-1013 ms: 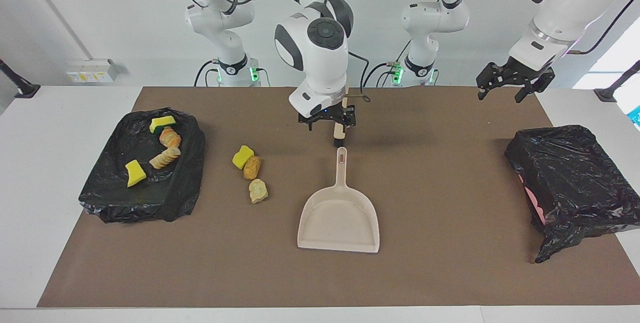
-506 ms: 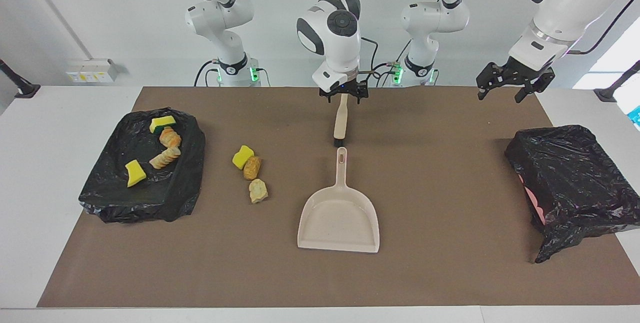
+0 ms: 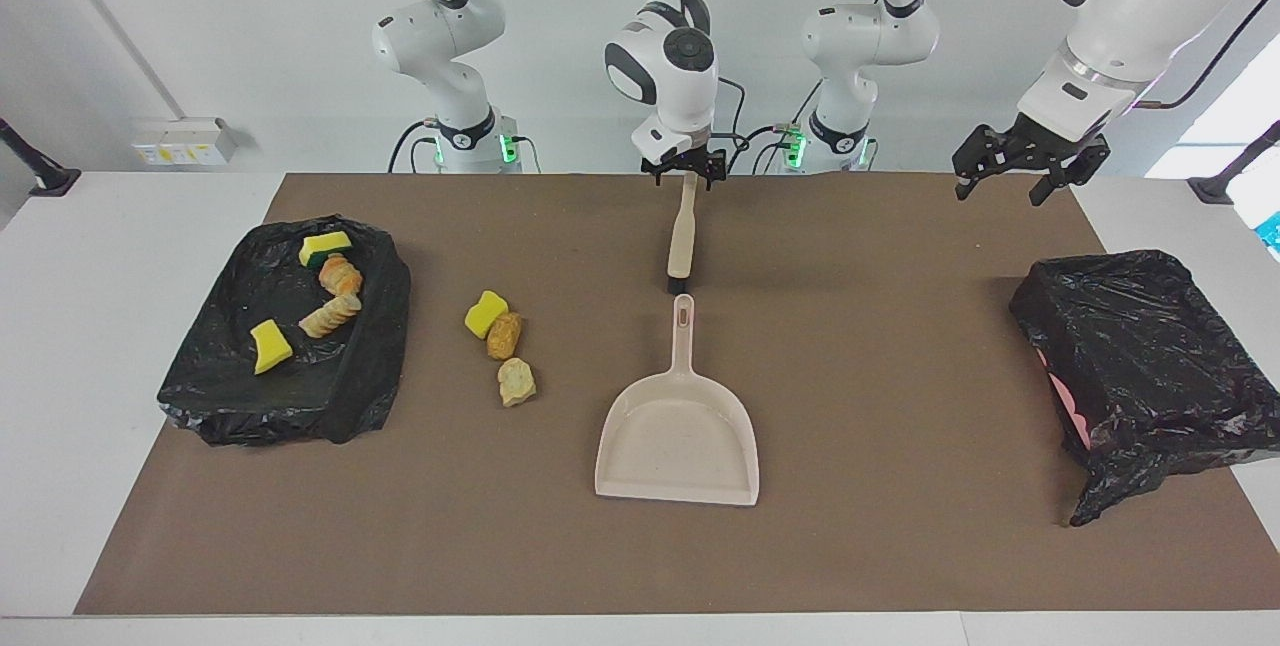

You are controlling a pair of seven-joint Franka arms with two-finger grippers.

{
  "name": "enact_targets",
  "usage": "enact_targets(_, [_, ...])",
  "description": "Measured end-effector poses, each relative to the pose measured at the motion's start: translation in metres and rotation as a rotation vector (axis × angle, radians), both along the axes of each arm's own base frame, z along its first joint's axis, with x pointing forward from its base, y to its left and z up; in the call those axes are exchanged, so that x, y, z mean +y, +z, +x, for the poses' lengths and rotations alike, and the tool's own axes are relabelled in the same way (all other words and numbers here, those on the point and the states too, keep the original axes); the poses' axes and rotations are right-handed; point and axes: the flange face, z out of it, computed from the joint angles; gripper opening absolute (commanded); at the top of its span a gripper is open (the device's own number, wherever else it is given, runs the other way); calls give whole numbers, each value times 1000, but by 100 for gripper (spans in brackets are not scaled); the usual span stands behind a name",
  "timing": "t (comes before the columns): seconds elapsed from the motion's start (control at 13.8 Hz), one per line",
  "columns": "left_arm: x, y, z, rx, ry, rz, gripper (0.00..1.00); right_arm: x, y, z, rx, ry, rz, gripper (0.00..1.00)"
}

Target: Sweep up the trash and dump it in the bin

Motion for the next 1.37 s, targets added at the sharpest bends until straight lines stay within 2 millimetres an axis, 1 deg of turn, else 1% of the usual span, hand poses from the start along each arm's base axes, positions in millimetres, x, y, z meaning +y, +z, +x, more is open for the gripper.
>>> enact_targets(0.07, [0, 0, 0, 0, 0, 0, 100, -1, -1, 1, 1, -3, -1, 100])
enact_targets(0.14, [0, 0, 0, 0, 0, 0, 100, -2, 0, 2, 0, -5, 0, 67])
enact_targets(0.22, [0, 0, 0, 0, 0, 0, 100, -2, 0, 2, -1, -5, 0, 22])
enact_targets(0.29, [0, 0, 0, 0, 0, 0, 100, -2, 1, 2, -2, -5, 1, 0])
enact_targets(0.72, [0, 0, 0, 0, 0, 0, 100, -2, 2, 2, 1, -12, 2, 0])
enact_targets(0.94, [0, 0, 0, 0, 0, 0, 100, -6, 2, 4, 30, -12, -27, 0])
enact_targets(1.01, [0, 0, 0, 0, 0, 0, 100, -10, 6, 6, 45, -16, -42, 0])
enact_targets(1.08, [0, 0, 0, 0, 0, 0, 100, -17, 14, 13, 52, -28, -53, 0])
enact_targets(1.16, [0, 0, 0, 0, 0, 0, 100, -29, 28, 23, 53, -44, -64, 0])
enact_targets(1.23, [0, 0, 0, 0, 0, 0, 100, -46, 45, 34, 53, -51, -70, 0])
enact_targets(1.37, [0, 0, 0, 0, 0, 0, 100, -88, 83, 55, 51, -49, -74, 0])
